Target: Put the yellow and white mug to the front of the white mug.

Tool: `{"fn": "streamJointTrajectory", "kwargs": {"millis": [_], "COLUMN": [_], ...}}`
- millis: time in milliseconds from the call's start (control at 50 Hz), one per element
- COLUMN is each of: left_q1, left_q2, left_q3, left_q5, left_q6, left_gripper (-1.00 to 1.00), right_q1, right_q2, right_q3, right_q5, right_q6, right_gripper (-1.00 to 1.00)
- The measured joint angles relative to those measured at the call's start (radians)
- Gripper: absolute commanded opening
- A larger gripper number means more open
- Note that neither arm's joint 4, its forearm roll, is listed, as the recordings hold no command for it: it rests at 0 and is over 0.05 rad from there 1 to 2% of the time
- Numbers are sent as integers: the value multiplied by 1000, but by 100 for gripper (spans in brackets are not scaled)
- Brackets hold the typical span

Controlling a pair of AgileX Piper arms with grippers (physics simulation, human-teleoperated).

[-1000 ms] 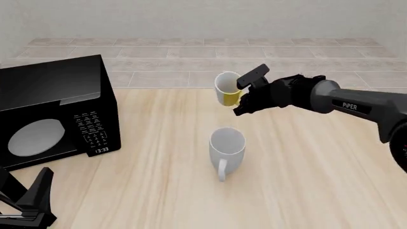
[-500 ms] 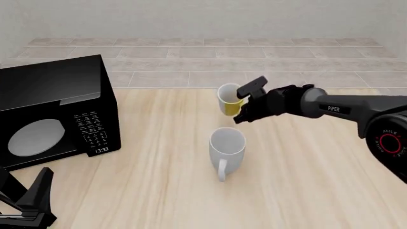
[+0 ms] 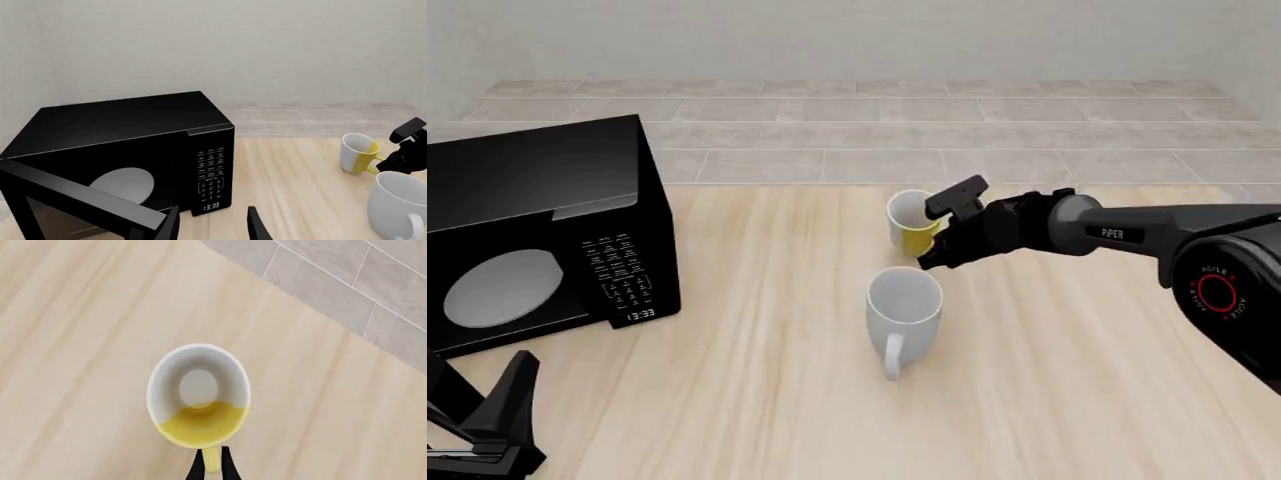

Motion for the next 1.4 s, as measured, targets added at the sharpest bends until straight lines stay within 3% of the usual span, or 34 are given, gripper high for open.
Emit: {"fn": "streamJointTrajectory", "kwargs": {"millis": [300,320,920,1400], "left_q1": [0,0,0,0], "left_q2": [0,0,0,0], "left_q3": [0,0,0,0], "left_q5": [0,0,0,0], "left_q6": [0,0,0,0], "left_gripper": [100,100,100,100], "right_q1": [-2,-3,-30,14], "right_q2": [2,3,-84,-364], "right_q3": [1,1,16,207], "right_q5": [-3,-3,0,-50], "right_q6": [9,10,18,34], "right_gripper": [-100,100,100,100]}}
